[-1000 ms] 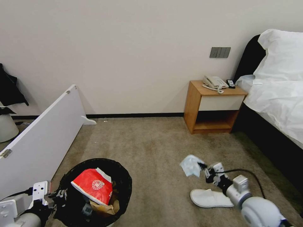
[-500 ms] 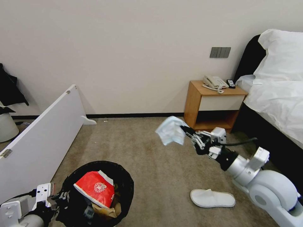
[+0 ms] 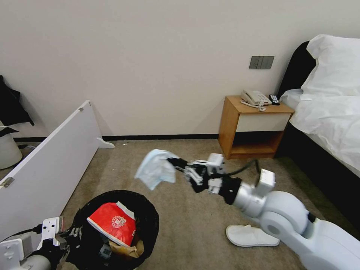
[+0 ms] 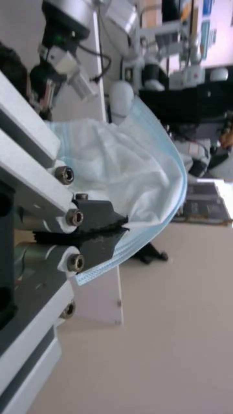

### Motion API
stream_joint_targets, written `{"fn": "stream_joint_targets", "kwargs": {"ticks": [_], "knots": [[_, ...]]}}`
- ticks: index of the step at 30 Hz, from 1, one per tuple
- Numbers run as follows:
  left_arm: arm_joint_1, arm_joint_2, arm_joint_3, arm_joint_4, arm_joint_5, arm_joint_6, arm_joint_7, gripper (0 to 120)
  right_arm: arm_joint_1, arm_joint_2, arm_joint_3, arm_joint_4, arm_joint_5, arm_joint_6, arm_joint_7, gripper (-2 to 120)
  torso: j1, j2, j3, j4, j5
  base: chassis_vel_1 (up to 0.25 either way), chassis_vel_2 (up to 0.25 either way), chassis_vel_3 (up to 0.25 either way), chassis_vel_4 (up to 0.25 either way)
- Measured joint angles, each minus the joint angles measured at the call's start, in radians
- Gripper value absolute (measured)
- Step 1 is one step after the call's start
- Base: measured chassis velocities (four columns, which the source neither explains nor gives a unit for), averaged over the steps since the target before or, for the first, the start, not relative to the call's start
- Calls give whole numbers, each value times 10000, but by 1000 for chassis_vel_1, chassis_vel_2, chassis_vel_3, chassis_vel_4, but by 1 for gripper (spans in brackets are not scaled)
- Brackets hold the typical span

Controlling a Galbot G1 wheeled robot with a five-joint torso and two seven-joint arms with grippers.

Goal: Pick up the trash bin, then pick up the garbage from the floor and place it into the trash bin.

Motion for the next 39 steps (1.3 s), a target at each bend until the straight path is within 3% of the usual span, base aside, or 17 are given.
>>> {"fn": "stream_joint_targets", "kwargs": {"ticks": [10,34,39], "knots": [[-1,0,40,-57,-41,0,-36,4,637,369,-1572,-404,-68,-79,105,0,0,0,0,-1,1,0,0,0,0],[41,68,66,-149,-255,0,-73,4,605,802,-3244,-1504,-583,-71,358,0,0,0,-1,0,1,0,0,0,0],[119,74,112,-221,-464,0,-105,4,587,926,-3537,-1931,-747,-60,419,19,0,0,0,-1,2,0,0,0,0]]}}
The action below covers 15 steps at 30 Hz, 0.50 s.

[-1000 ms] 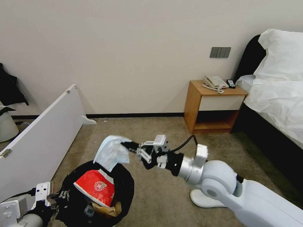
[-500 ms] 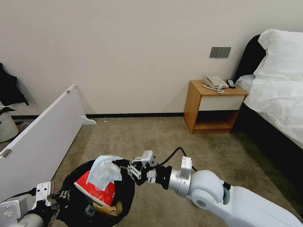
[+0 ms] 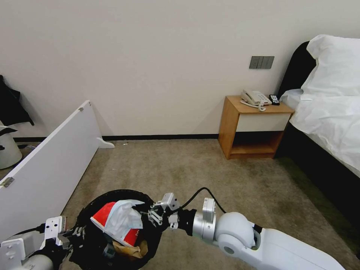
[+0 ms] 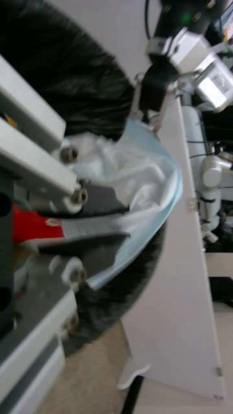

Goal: Pick up the trash bin, then pick up the garbage from the floor and place it into the trash bin.

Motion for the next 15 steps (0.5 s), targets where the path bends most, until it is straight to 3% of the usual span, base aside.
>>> {"fn": "stream_joint_targets", "kwargs": {"ticks": [4,5,15], "knots": [[32,4,4,-2,-51,0,-11,4,-11,20,-39,-93,-57,15,4,28,0,0,0,0,-1,0,0,0,0],[59,9,15,-2,-67,0,-16,4,-24,21,-41,-133,-97,34,8,37,0,0,0,0,0,0,0,0,0],[66,18,95,-3,-88,0,-54,4,-102,-103,-14,-66,-153,79,41,72,0,0,0,0,0,0,0,0,0]]}}
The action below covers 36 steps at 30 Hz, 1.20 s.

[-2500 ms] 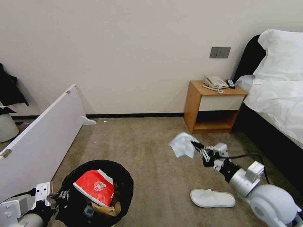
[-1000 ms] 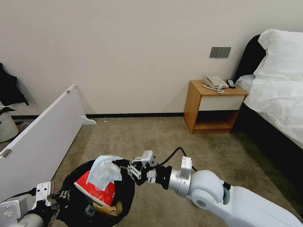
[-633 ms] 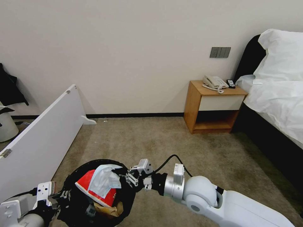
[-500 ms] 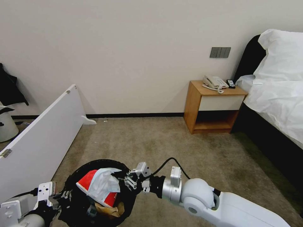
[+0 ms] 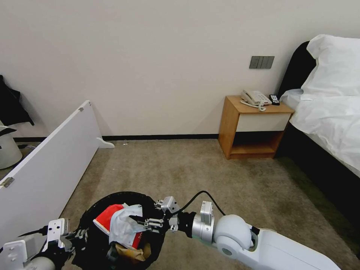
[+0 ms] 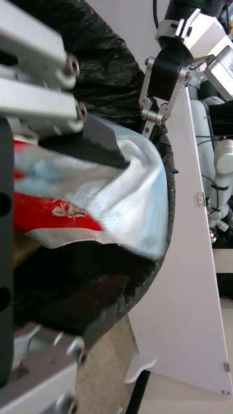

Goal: Pick up the trash bin, then pick up the garbage from the floor and place it into the trash bin.

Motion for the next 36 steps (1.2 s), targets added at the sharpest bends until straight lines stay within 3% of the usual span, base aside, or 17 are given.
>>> {"fn": "stream_joint_targets", "kwargs": {"ticks": [8,36], "knots": [[51,3,-22,-2,-69,0,-28,4,-83,-96,44,89,-37,40,23,99,-1,0,0,0,0,0,0,0,0],[218,-9,-234,0,-946,1,-289,4,-1040,-428,850,-733,-866,366,-76,100,0,0,0,0,0,0,0,0,0]]}}
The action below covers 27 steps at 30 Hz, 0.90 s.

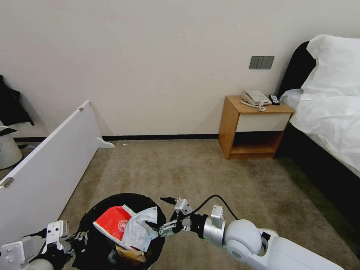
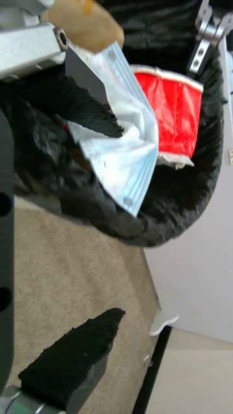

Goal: Pick up the trash bin, then pick up the garbage from the floor and place it into the trash bin.

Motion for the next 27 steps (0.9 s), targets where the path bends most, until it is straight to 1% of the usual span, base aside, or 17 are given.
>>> {"fn": "stream_joint_targets", "kwargs": {"ticks": [5,11,15,16,17,19,20,21,22,23,24,25,26,27], "knots": [[50,-20,-1,1,-203,2,-59,4,-72,57,81,-298,-132,59,-27,100,0,0,0,0,-1,0,0,0,0],[45,-14,-25,2,-194,3,-60,4,-119,-2,236,-268,-135,110,-34,100,-1,0,0,0,-1,0,0,0,0],[-23,-14,4,1,-99,1,-46,4,-305,-41,640,-86,-53,440,-51,100,0,-1,0,1,-1,0,0,0,0],[-51,-21,7,1,-96,0,-33,4,-495,-52,1033,-11,76,667,-88,100,0,0,0,0,-1,0,0,0,0],[-51,-21,7,1,-96,0,-33,4,-495,-52,1033,-11,76,667,-88,100,0,0,0,0,-1,0,0,0,0],[-125,-42,-25,1,-102,0,-17,4,-918,-88,2030,111,414,1025,-109,100,-1,0,0,-1,0,0,0,0,0],[-125,-42,-25,1,-102,0,-17,4,-918,-88,2030,111,414,1025,-109,100,-1,0,0,-1,0,0,0,0,0],[-158,-44,-36,1,-97,0,-17,4,-1179,-125,2688,169,543,1155,-100,100,-1,0,0,0,1,0,0,0,0],[-158,-44,-36,1,-97,0,-17,4,-1179,-125,2688,169,543,1155,-100,100,-1,0,0,0,1,0,0,0,0],[-217,-58,-43,1,-113,0,-14,4,-1580,-195,3759,263,766,1208,7,100,-1,0,0,2,0,0,0,0,0],[-247,-72,-50,1,-133,0,-8,4,-1851,-243,4385,313,907,1206,73,100,-1,0,0,-2,-2,0,0,0,0],[-247,-72,-50,1,-133,0,-8,4,-1851,-243,4385,313,907,1206,73,100,-1,0,0,-2,-2,0,0,0,0],[-261,-79,-63,1,-176,-3,-4,4,-2098,-307,4939,338,1008,1192,117,100,-1,0,0,-6,1,0,0,0,0],[-260,-83,-66,1,-218,-4,-4,4,-2210,-347,5195,351,1038,1181,138,100,-1,0,0,-6,1,0,0,0,0]]}}
